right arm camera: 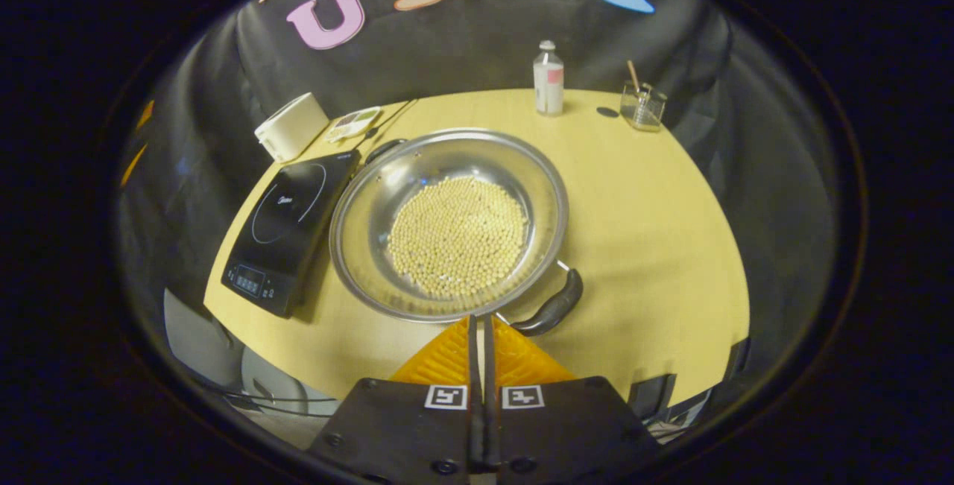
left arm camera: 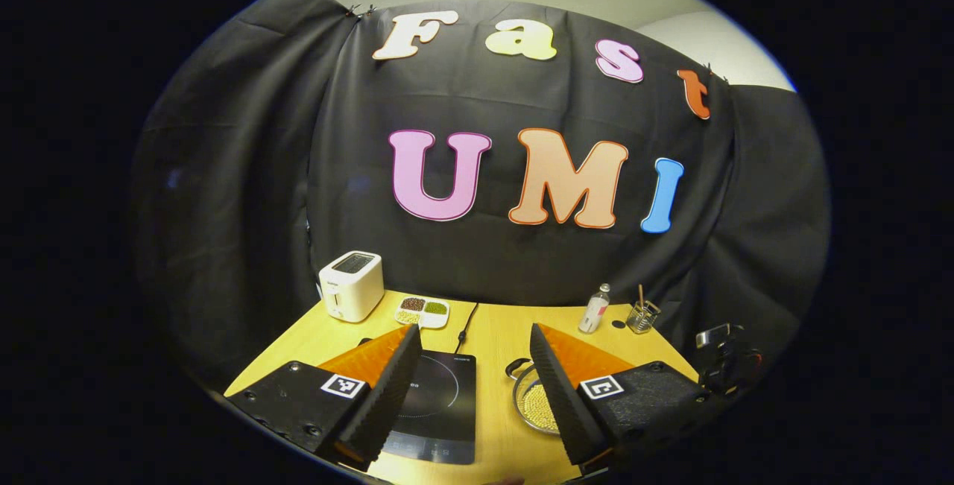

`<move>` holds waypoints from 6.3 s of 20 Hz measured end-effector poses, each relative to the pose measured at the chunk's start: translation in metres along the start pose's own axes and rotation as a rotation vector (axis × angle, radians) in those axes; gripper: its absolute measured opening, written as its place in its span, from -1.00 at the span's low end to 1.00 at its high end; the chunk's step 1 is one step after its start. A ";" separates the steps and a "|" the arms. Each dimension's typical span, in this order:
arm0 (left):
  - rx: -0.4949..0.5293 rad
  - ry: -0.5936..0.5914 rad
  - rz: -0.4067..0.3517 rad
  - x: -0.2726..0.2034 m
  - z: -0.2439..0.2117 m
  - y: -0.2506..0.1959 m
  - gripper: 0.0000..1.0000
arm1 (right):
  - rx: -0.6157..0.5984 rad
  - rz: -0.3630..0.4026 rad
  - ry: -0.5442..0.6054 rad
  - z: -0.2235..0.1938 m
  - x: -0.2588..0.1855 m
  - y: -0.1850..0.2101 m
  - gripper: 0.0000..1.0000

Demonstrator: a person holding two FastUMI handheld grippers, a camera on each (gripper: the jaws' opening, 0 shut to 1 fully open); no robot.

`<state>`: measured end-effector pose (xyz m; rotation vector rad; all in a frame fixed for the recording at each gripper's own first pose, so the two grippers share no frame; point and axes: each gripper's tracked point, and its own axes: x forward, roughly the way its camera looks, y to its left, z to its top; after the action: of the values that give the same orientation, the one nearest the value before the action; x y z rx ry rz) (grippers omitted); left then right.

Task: First push the handle of the pot to place it horizontally, then grasp the pot with both hands and set it on the induction cooktop.

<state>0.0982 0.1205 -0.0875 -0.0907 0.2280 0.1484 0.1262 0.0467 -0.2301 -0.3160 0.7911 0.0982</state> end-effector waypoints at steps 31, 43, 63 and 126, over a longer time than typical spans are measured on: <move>0.051 0.166 0.122 0.027 -0.041 -0.086 0.79 | 0.007 0.142 0.050 0.052 0.082 -0.089 -0.94; 0.036 0.258 0.098 0.046 -0.085 -0.083 0.80 | -0.044 0.077 0.044 0.075 0.092 -0.108 -1.00; -0.002 0.670 0.012 0.138 -0.263 -0.068 0.79 | -0.057 -0.108 -0.035 0.139 0.109 -0.115 0.39; 0.121 0.617 -0.033 0.180 -0.213 0.275 0.13 | 0.032 -0.185 -0.042 0.148 0.116 0.242 -0.10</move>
<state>0.1819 0.3937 -0.3559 -0.0172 0.8492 0.0692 0.2593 0.3194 -0.2740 -0.3539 0.7180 -0.0816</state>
